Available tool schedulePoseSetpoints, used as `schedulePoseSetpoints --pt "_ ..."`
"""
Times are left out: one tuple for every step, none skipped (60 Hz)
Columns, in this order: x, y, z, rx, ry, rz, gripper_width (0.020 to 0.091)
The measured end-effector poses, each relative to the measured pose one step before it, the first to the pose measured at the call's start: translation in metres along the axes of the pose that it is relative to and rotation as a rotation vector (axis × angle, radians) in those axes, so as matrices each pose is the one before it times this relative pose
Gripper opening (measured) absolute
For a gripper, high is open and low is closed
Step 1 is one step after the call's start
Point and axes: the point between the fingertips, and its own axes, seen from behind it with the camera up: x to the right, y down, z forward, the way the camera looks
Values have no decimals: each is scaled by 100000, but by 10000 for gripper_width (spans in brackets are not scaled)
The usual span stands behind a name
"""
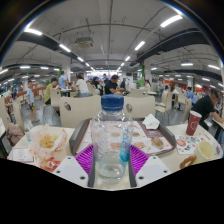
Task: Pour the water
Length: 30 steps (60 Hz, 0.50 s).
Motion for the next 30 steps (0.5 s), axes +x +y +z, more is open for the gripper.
schedulePoseSetpoints --pt "46 9 -301 -225 108 3 456" --pt "18 28 -269 -402 33 -79 438" --pt "23 62 264 -367 -38 -220 420" --pt "138 16 -1381 -749 23 -526 413" --pt "-362 162 1778 151 -132 -285 410" --pt "-105 -10 -193 -194 -364 -540 384" --pt "43 -24 -248 -438 63 -413 383" --pt "-18 -2 -220 -489 -19 -203 383" --pt "49 16 -186 -524 190 -425 364" --pt "14 -110 -685 -635 358 -565 362" --pt "64 -115 -300 -317 244 -95 362" --pt "173 508 838 -361 -221 -106 361" --pt "-51 -21 -129 -143 -323 328 362" --pt "2 -46 -104 7 125 724 362" --pt "76 -200 -316 77 213 808 362" --pt "29 -229 -350 -63 -187 527 362" --pt "-38 -273 -336 -52 -504 488 361" --pt "-238 -724 -1434 -118 -113 641 362" --pt "612 86 427 1216 29 1347 363" --pt "139 -476 -516 502 -46 1243 362" --pt "-68 -449 -507 217 -642 1085 361" --pt "-110 -493 -513 205 -1147 1199 362" --pt "-35 -541 -537 387 -1191 1786 361" --pt "12 -621 -546 509 -871 2437 361" --pt "66 -614 -520 450 -836 3114 362" --pt "-537 -1279 -1049 -108 -893 3463 361" --pt "354 -210 -1410 493 -1940 3970 360" --pt "153 -799 -652 571 -1622 3737 362" --pt "-49 -779 -569 622 -1338 3781 361" --pt "39 -760 -541 460 -1278 4132 360"
